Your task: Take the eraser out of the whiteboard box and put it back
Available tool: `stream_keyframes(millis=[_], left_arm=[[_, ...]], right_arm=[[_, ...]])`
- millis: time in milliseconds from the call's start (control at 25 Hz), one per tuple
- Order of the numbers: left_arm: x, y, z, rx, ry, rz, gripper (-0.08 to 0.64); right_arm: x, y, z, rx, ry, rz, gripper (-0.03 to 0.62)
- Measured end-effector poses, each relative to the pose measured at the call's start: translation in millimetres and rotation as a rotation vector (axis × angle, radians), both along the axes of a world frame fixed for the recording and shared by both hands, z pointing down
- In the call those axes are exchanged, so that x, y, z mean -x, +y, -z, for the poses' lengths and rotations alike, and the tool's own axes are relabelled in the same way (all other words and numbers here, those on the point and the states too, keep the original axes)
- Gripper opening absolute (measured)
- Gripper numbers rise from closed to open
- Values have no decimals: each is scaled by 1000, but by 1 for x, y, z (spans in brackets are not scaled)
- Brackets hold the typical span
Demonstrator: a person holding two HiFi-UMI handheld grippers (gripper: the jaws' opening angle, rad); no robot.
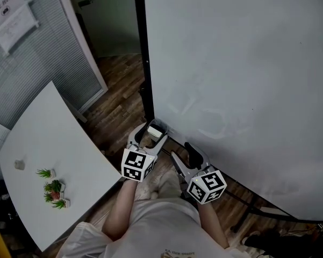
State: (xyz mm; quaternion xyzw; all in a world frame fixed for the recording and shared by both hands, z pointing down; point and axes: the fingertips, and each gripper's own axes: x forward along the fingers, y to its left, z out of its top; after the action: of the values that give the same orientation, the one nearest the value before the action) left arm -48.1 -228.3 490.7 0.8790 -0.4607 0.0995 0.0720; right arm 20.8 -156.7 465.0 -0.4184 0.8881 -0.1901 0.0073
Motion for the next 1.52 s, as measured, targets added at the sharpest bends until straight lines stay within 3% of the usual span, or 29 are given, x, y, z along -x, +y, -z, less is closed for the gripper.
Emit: stream_keyframes(millis=[1520], left_arm=[[-8, -12, -6, -38, -48, -26, 288]], right_arm=[[-7, -10, -5, 11, 12, -12, 244]])
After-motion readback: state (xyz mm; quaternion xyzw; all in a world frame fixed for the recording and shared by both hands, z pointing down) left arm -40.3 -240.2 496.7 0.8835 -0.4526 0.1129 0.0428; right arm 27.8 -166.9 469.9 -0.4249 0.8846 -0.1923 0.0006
